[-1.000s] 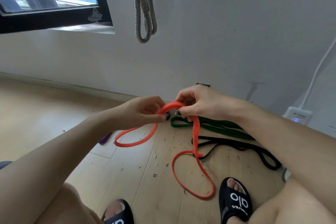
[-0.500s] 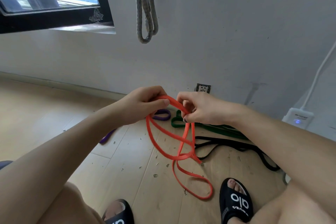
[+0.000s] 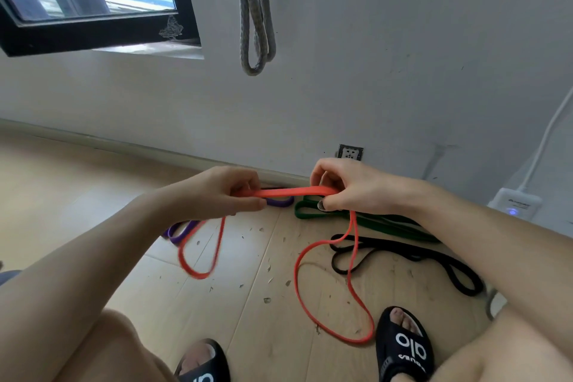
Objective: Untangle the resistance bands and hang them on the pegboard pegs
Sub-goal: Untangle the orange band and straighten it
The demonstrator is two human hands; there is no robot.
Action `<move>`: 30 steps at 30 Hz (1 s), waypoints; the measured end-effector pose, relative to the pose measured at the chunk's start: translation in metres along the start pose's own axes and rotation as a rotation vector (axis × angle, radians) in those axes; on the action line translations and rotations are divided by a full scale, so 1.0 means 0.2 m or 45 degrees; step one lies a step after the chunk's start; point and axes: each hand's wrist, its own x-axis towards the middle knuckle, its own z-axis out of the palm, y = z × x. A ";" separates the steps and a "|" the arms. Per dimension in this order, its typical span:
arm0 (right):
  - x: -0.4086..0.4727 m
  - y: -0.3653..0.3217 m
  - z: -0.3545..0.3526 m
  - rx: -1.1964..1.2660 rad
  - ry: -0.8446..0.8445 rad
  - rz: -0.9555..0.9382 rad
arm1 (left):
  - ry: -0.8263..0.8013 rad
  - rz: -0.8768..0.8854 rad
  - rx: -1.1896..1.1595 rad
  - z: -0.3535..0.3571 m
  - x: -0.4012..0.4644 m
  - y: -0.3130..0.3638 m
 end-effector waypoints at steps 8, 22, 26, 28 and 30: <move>-0.02 0.00 -0.02 -0.026 -0.023 0.002 | 0.034 0.012 0.156 0.00 0.03 -0.02; -0.04 0.00 -0.02 0.083 -0.142 0.013 | 0.259 0.123 -0.176 -0.03 0.02 0.05; -0.02 0.00 0.01 0.128 -0.153 -0.018 | 0.333 0.167 -0.342 -0.02 0.01 0.11; -0.01 0.00 0.03 0.140 -0.130 -0.036 | 0.372 0.175 -0.434 -0.01 0.01 0.15; 0.01 0.00 0.06 0.141 -0.098 -0.055 | 0.391 0.189 -0.522 -0.01 0.02 0.19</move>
